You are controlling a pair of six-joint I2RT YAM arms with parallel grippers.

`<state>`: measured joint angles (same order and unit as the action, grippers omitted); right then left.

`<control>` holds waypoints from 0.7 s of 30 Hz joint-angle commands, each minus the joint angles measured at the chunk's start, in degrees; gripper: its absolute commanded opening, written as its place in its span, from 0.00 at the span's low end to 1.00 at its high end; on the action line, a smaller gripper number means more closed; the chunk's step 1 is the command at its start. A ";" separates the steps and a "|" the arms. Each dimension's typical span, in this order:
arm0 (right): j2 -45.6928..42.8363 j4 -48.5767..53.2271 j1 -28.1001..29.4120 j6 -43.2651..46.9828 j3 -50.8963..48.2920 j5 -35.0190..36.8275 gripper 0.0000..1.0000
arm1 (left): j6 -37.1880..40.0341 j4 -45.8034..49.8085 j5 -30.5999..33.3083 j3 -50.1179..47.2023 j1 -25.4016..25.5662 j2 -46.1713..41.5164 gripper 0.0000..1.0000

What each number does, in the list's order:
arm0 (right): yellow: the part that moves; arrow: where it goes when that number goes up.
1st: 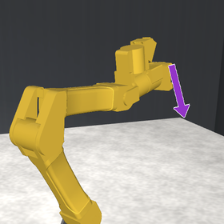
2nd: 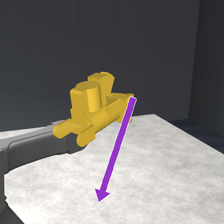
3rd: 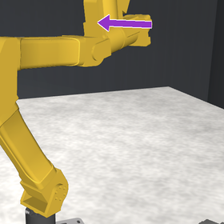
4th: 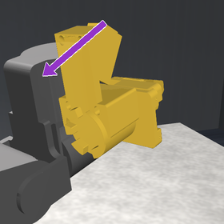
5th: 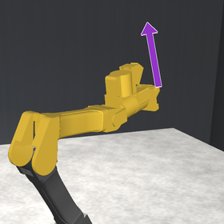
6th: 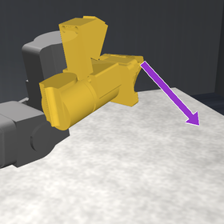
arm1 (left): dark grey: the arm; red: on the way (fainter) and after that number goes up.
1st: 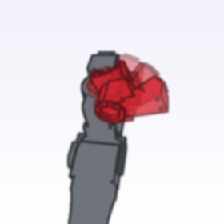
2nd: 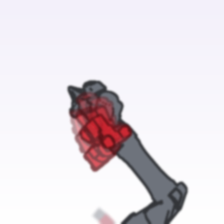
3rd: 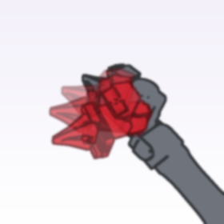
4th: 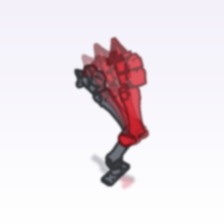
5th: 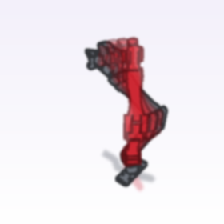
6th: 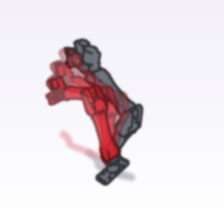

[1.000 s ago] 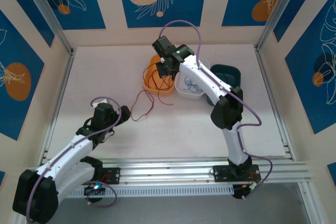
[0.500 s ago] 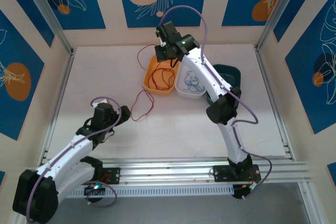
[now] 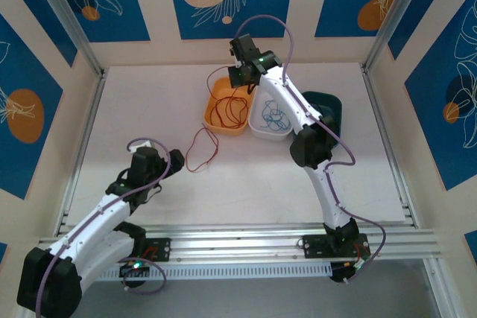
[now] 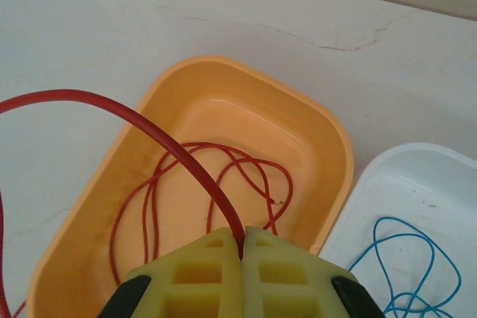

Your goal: Untangle the cables

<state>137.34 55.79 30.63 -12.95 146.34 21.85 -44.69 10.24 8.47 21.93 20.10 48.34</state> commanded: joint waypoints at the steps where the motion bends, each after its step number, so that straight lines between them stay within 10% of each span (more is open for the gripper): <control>1: 0.43 -0.39 0.28 3.26 -0.28 -0.37 0.00 | 0.13 1.89 1.37 -0.93 -0.53 -1.09 1.00; 21: 5.07 -1.69 0.66 10.89 -4.41 5.41 0.02 | 0.13 2.34 1.72 -1.06 -0.57 -1.40 1.00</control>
<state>140.84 54.19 30.79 -3.73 142.47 24.86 -44.66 11.62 9.13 21.63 20.10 47.62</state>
